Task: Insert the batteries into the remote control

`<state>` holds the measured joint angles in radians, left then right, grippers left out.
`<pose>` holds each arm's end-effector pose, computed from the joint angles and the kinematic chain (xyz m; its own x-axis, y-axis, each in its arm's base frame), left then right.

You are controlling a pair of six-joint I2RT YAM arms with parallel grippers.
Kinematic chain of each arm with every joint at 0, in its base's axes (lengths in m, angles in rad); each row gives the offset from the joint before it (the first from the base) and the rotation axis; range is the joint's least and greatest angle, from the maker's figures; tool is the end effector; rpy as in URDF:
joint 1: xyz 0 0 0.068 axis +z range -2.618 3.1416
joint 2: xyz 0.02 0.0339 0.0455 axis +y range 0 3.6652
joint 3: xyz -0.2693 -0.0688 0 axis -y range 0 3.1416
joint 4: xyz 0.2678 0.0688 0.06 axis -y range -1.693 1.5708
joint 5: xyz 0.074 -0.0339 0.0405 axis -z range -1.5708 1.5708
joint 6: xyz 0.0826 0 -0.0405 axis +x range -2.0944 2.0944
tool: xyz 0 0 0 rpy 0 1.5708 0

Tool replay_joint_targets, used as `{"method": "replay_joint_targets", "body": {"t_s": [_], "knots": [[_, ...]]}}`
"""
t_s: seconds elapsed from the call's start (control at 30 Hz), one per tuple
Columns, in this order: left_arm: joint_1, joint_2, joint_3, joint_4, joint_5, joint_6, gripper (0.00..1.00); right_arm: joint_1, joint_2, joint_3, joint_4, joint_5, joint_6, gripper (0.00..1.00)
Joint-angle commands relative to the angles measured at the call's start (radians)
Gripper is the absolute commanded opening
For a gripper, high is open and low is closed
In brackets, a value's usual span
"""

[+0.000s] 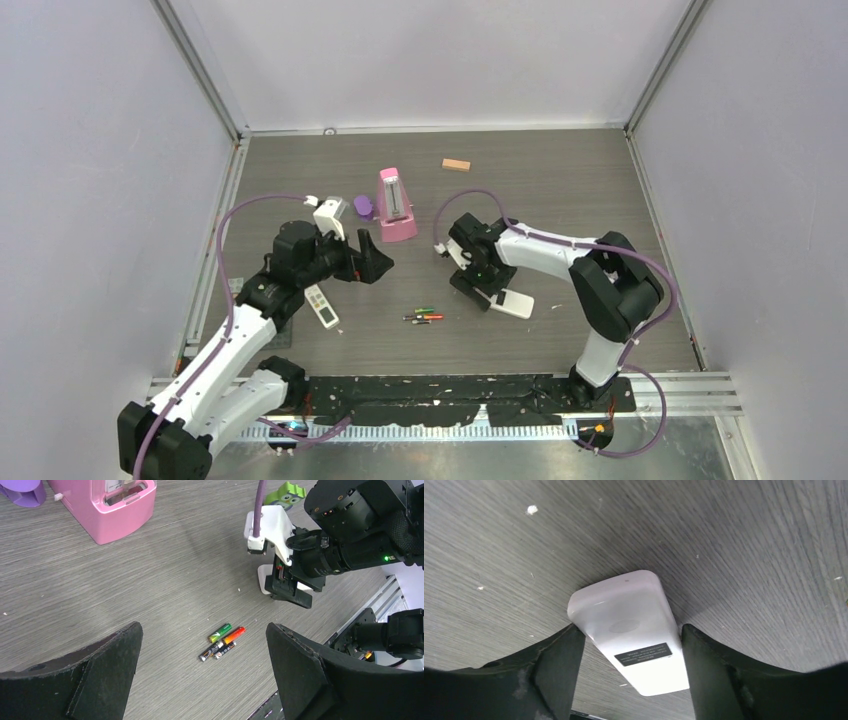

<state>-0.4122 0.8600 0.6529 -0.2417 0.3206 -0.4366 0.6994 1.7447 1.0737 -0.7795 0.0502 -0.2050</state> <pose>0.2241 -0.1264 0.2551 -0.6310 -0.1621 -0.7586 0.4122 0.7584 -0.5049 0.2570 0.2108 0.1039 -0.6138 -0.7821 -0.1073 -0.7796 0.6220 -0.0732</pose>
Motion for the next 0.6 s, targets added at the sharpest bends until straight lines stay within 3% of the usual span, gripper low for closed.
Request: {"method": "replay_joint_targets", "body": {"t_s": [0.0,0.1,0.2,0.4,0.57], "knots": [[-0.004,-0.011,0.052,0.011,-0.016,0.019,0.96,-0.029,0.016,0.043,0.038,0.025,0.049,0.68],[-0.004,-0.013,0.049,0.012,-0.020,0.016,0.96,-0.036,-0.008,0.047,0.061,0.029,0.081,0.53],[-0.004,-0.022,0.035,0.033,-0.013,0.001,0.96,-0.049,-0.037,0.046,0.106,0.031,0.134,0.47],[-0.004,-0.041,0.000,0.107,0.010,-0.037,0.96,-0.089,-0.156,0.046,0.212,-0.112,0.263,0.45],[-0.004,-0.056,-0.030,0.220,0.057,-0.084,0.95,-0.125,-0.280,0.076,0.309,-0.192,0.471,0.46]]}}
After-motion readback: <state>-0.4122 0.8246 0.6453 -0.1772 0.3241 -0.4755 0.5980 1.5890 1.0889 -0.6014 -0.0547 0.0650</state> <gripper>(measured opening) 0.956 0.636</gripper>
